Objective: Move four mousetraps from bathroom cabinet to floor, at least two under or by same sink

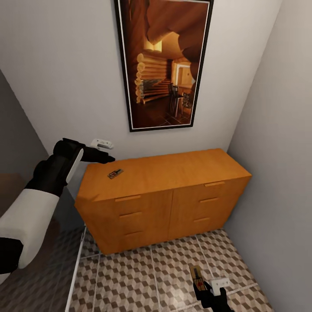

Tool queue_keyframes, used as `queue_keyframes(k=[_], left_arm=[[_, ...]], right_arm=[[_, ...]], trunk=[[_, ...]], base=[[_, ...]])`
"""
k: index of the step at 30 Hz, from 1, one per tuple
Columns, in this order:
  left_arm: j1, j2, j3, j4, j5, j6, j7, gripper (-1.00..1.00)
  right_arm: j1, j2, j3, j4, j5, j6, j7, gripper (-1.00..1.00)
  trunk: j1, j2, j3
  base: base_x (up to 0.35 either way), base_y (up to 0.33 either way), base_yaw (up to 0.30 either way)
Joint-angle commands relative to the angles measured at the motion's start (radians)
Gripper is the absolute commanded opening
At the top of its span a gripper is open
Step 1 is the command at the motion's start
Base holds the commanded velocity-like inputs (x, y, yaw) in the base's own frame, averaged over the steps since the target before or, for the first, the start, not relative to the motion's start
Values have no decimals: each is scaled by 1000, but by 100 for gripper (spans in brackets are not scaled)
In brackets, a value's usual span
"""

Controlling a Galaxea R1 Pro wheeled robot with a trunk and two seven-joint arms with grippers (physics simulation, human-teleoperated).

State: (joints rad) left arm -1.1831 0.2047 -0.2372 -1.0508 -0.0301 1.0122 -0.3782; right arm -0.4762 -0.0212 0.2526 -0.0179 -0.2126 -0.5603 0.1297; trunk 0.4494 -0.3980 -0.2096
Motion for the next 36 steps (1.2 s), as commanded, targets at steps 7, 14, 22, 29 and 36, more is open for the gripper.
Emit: queue_keyframes(k=[7,14,22,29,36], left_arm=[[-1,1,-11,0,-4,3,-4,100],[-1,1,-49,24,-4,2,-4,100],[2,2,-51,38,-4,0,-4,100],[5,11,-51,46,-4,-3,-4,100],[5,14,-52,47,-4,-3,-4,100]], right_arm=[[-1,3,5,1,-14,-3,10,-100],[-1,13,5,1,-14,-3,9,-100],[-1,12,4,1,-14,-3,9,-100],[-1,12,4,1,-14,-3,8,-100],[-1,12,4,1,-14,-3,8,-100]], trunk=[[1,-2,-2],[1,-2,4],[1,-2,13],[1,-2,10],[1,-2,1]], base=[[26,1,0],[115,0,0],[44,0,0],[2,0,0],[0,0,0]])
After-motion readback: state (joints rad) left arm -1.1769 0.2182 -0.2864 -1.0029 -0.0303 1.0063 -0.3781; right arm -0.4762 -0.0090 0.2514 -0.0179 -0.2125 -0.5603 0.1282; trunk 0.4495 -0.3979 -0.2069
